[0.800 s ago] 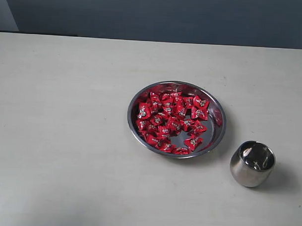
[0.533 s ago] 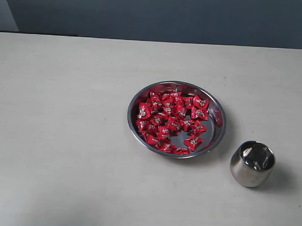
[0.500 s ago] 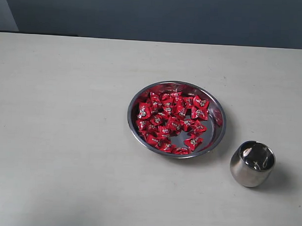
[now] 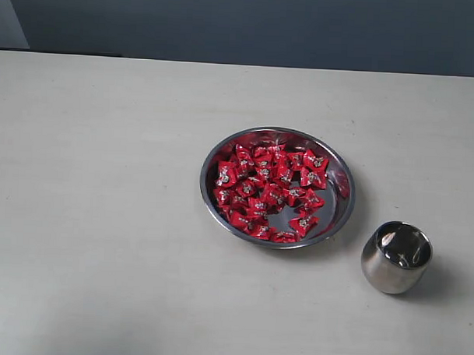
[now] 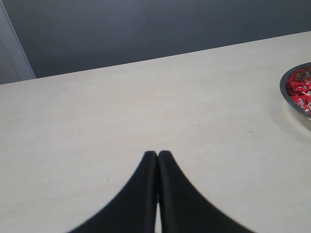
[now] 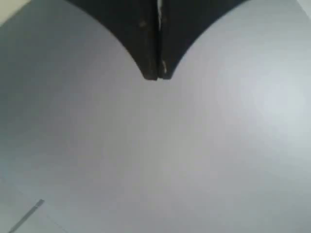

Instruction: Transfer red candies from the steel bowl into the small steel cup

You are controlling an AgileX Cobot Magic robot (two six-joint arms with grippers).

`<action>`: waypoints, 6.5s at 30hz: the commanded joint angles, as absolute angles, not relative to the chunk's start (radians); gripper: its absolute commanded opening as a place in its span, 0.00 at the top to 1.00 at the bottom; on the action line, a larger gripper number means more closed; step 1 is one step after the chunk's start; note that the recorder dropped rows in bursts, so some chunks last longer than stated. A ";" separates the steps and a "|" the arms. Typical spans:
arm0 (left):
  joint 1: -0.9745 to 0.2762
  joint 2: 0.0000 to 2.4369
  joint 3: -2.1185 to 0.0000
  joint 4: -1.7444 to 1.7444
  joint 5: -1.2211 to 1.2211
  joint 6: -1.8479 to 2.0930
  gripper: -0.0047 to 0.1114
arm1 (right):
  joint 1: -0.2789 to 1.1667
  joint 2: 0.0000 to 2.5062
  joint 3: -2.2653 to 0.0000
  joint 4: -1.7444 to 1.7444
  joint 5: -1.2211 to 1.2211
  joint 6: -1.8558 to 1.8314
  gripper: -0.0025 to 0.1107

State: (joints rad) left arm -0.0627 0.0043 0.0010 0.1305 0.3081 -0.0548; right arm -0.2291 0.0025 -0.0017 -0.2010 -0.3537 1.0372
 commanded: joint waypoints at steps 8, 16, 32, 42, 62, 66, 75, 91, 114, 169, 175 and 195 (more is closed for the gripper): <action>-0.071 0.000 0.000 0.132 0.305 -0.060 0.96 | -0.227 0.861 -0.539 -1.334 -0.646 1.584 0.98; -0.071 0.000 0.000 0.132 0.305 -0.060 0.96 | -0.116 1.454 -1.057 -1.744 -0.781 1.937 0.68; -0.071 0.000 0.000 0.132 0.307 -0.060 0.96 | 0.060 1.839 -1.393 -1.744 -0.506 1.822 0.68; -0.071 0.000 0.000 0.132 0.307 -0.060 0.96 | 0.060 1.790 -1.436 -1.700 0.183 1.466 0.68; -0.071 0.000 0.000 0.132 0.307 -0.060 0.96 | 0.167 1.941 -1.532 0.342 0.953 -0.424 0.55; -0.071 0.000 0.000 0.132 0.307 -0.060 0.96 | 0.240 1.998 -1.582 0.300 1.086 -0.385 0.60; -0.071 0.000 0.000 0.132 0.307 -0.060 0.96 | 0.306 2.121 -1.590 0.296 1.130 -0.381 0.58; -0.071 0.000 0.000 0.132 0.307 -0.060 0.96 | 0.306 2.191 -1.590 0.211 1.033 -0.335 0.58; -0.071 0.000 0.000 0.132 0.307 -0.060 0.96 | 0.306 2.238 -1.590 0.211 1.036 -0.313 0.58; -0.071 0.000 0.000 0.132 0.307 -0.060 0.96 | 0.314 1.497 -0.897 0.121 0.991 -0.117 0.94; -0.071 0.000 0.000 0.132 0.307 -0.060 0.96 | 0.314 1.497 -0.890 0.063 0.968 -0.075 0.94; -0.071 0.000 0.000 0.132 0.307 -0.060 0.96 | 0.314 1.521 -0.893 0.021 0.950 -0.018 0.70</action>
